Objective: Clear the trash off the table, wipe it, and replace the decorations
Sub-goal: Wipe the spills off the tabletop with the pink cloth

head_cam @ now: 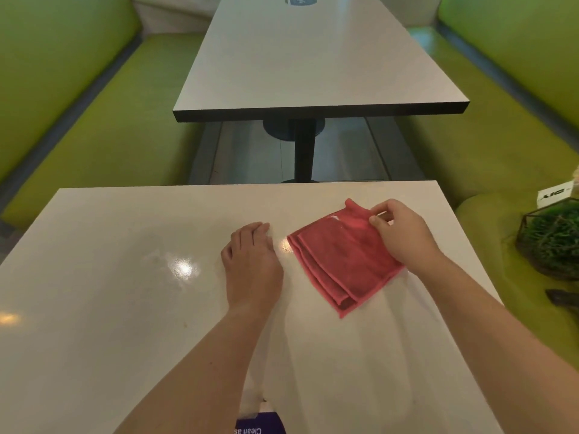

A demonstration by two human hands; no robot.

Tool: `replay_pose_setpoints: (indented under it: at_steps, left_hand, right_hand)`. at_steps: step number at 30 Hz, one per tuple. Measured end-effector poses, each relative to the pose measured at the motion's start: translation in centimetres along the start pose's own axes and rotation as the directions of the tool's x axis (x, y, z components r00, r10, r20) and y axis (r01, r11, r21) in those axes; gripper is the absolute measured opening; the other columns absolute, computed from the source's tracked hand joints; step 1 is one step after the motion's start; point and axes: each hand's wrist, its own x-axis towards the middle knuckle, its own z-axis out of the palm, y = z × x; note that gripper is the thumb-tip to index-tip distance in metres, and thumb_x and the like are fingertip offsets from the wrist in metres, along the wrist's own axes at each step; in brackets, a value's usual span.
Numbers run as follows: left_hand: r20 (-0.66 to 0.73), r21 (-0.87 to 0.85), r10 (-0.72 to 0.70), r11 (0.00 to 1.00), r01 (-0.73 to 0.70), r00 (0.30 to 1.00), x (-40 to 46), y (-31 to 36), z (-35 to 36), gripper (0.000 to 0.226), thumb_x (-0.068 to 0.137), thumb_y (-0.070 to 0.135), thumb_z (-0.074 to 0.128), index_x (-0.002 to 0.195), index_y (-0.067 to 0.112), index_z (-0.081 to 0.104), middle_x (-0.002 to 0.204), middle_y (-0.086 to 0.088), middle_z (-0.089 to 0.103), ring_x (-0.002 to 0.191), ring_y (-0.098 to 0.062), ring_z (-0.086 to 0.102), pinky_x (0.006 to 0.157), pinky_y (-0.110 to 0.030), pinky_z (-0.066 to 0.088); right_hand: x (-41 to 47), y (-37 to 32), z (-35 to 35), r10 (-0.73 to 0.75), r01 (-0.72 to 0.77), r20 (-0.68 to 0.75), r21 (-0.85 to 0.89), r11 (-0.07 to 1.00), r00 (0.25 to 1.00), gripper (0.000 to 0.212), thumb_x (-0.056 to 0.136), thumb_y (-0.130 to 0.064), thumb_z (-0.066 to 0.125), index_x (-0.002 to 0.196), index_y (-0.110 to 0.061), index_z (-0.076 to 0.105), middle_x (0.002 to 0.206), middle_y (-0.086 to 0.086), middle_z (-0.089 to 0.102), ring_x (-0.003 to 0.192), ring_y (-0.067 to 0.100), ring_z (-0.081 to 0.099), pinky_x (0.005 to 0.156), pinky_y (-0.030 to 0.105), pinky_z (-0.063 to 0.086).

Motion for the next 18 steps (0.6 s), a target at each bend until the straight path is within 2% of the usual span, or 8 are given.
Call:
replay_pose_setpoints:
  at_steps: [3, 4, 6, 7, 9, 11, 14, 18]
  left_hand:
    - [-0.007, 0.01, -0.003, 1.0, 0.003, 1.0, 0.1, 0.0, 0.1, 0.044, 0.098, 0.027, 0.026, 0.129, 0.02, 0.056, 0.129, 0.002, 0.054, 0.121, -0.019, 0.043, 0.098, -0.037, 0.032]
    - [-0.004, 0.012, -0.003, 1.0, 0.003, 1.0, 0.0, -0.1, 0.1, 0.041, 0.099, 0.026, 0.029, 0.129, 0.02, 0.056, 0.129, 0.002, 0.054, 0.121, -0.019, 0.043, 0.098, -0.037, 0.032]
    - [0.005, 0.013, -0.003, 1.0, 0.003, 1.0, -0.1, -0.2, 0.2, 0.036, 0.1, 0.022, 0.034, 0.13, 0.019, 0.055, 0.13, 0.002, 0.053, 0.122, -0.019, 0.042, 0.099, -0.038, 0.032]
    - [0.004, 0.013, -0.004, 1.0, 0.004, 1.0, -0.1, -0.2, 0.2, 0.036, 0.1, 0.021, 0.035, 0.13, 0.019, 0.055, 0.13, 0.001, 0.053, 0.122, -0.019, 0.042, 0.099, -0.038, 0.032]
    - [0.002, 0.015, -0.005, 1.0, 0.005, 1.0, -0.1, -0.2, 0.2, 0.038, 0.098, 0.022, 0.033, 0.13, 0.019, 0.055, 0.13, 0.001, 0.053, 0.122, -0.019, 0.042, 0.099, -0.038, 0.033]
    - [0.004, 0.013, -0.003, 1.0, 0.003, 1.0, -0.1, -0.1, 0.3, 0.037, 0.099, 0.021, 0.035, 0.13, 0.019, 0.055, 0.131, 0.001, 0.053, 0.123, -0.019, 0.041, 0.1, -0.038, 0.033]
    - [0.008, 0.011, 0.0, 1.0, 0.0, 1.0, -0.1, -0.3, 0.3, 0.035, 0.099, 0.02, 0.037, 0.129, 0.019, 0.055, 0.13, 0.001, 0.053, 0.122, -0.02, 0.043, 0.099, -0.039, 0.033]
    - [-0.02, 0.023, -0.001, 1.0, 0.001, 1.0, 0.0, -0.1, 0.4, 0.041, 0.097, 0.025, 0.03, 0.128, 0.019, 0.057, 0.128, 0.002, 0.055, 0.121, -0.019, 0.045, 0.097, -0.037, 0.034]
  right_hand:
    - [-1.8, -0.2, 1.8, -0.224, 0.161, -0.193, -0.295, 0.942, 0.955, 0.025, 0.092, -0.014, 0.057, 0.116, -0.022, 0.062, 0.116, 0.004, 0.057, 0.108, 0.026, 0.046, 0.087, 0.038, 0.043]
    - [-2.6, -0.4, 2.6, -0.313, 0.241, -0.187, -0.328, 0.913, 0.931, 0.026, 0.09, -0.014, 0.059, 0.114, -0.021, 0.063, 0.118, 0.004, 0.056, 0.109, 0.026, 0.045, 0.09, 0.039, 0.043]
    - [-4.3, -0.7, 4.4, -0.426, 0.391, -0.059, -0.301, 0.87, 0.903, 0.026, 0.092, -0.028, 0.058, 0.117, -0.024, 0.064, 0.129, 0.001, 0.054, 0.119, 0.023, 0.044, 0.1, 0.041, 0.041]
    - [-5.0, -0.8, 5.3, -0.43, 0.418, 0.027, -0.298, 0.858, 0.902, 0.033, 0.095, -0.04, 0.052, 0.126, -0.028, 0.059, 0.141, -0.002, 0.048, 0.13, 0.02, 0.039, 0.109, 0.041, 0.035]
    - [-5.9, -0.4, 6.6, -0.388, 0.423, 0.17, -0.391, 0.817, 0.906, 0.054, 0.098, -0.061, 0.026, 0.147, -0.041, 0.034, 0.162, -0.008, 0.018, 0.149, 0.016, 0.01, 0.122, 0.042, 0.009]
    - [-5.9, -0.2, 7.1, -0.36, 0.423, 0.223, -0.471, 0.774, 0.906, 0.064, 0.092, -0.071, 0.008, 0.152, -0.048, 0.01, 0.164, -0.012, -0.006, 0.15, 0.013, -0.013, 0.121, 0.043, -0.009]
    - [-5.5, 0.2, 6.9, -0.364, 0.43, 0.229, -0.476, 0.767, 0.903, 0.064, 0.091, -0.075, 0.01, 0.151, -0.052, 0.005, 0.162, -0.015, -0.01, 0.149, 0.012, -0.016, 0.121, 0.043, -0.012]
    - [-2.1, 1.6, 5.7, -0.295, 0.316, 0.123, -0.502, 0.805, 0.948, 0.053, 0.1, -0.06, 0.013, 0.152, -0.049, 0.01, 0.163, -0.014, -0.002, 0.151, 0.013, -0.007, 0.122, 0.043, -0.006]
